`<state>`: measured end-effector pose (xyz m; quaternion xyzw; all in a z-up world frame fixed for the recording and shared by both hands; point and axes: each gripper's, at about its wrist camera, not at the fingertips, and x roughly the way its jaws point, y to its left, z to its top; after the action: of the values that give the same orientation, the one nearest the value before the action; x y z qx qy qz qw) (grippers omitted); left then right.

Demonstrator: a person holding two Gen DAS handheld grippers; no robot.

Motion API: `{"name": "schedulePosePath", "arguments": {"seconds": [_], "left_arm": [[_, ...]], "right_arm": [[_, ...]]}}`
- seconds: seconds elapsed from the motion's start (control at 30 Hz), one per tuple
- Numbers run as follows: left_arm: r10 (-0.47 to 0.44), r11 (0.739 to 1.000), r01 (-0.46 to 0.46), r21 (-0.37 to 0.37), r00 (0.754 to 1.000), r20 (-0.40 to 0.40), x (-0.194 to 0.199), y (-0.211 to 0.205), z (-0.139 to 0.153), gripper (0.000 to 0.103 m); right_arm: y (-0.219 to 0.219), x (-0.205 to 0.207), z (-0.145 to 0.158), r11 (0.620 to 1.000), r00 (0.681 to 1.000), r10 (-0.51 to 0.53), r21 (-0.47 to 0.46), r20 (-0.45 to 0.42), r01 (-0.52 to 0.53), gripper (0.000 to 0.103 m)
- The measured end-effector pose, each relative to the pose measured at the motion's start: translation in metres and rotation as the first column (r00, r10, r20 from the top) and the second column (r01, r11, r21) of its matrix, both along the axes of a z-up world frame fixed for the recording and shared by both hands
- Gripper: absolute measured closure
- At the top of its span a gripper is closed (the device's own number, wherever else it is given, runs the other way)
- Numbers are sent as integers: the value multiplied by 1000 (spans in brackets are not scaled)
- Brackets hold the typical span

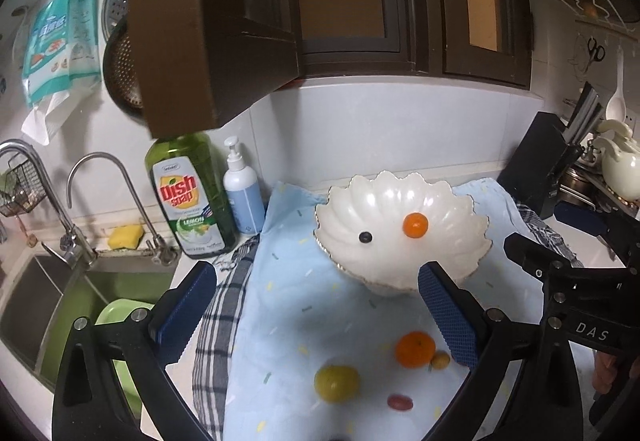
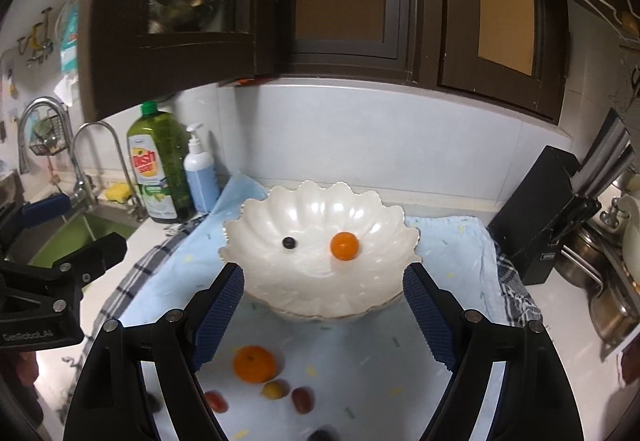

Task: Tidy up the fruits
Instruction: 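Move both tools back from the bowl toward the remaining fruits, then grasp the yellow-brown fruit with the right tool while the left tool grasps a dark plum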

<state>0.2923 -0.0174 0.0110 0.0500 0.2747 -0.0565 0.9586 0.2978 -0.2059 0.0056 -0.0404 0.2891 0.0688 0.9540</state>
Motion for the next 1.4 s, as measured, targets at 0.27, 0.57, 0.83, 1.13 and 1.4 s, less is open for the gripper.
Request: {"name": "schedulePosePath", "arguments": {"seconds": [0.27, 0.57, 0.83, 1.13, 1.4], "left_arm": [[-20, 1000, 20, 11, 1000, -17, -33, 18, -8, 0], [-57, 998, 57, 26, 998, -3, -66, 32, -14, 1], [-102, 995, 102, 17, 994, -46, -86, 42, -32, 6], [-141, 989, 145, 42, 986, -87, -98, 39, -57, 12], [-180, 980, 190, 66, 974, -140, -103, 29, -83, 19]], "right_arm": [[21, -38, 0, 1000, 999, -7, -29, 46, 8, 20], [38, -75, -10, 999, 999, -14, -29, 38, 15, 20], [47, -100, -24, 1000, 1000, -8, -20, 11, 8, 20], [52, -113, -56, 1000, 997, -4, -27, -75, 2, 21], [52, -119, -80, 1000, 989, 17, -18, -150, -20, 22]]}}
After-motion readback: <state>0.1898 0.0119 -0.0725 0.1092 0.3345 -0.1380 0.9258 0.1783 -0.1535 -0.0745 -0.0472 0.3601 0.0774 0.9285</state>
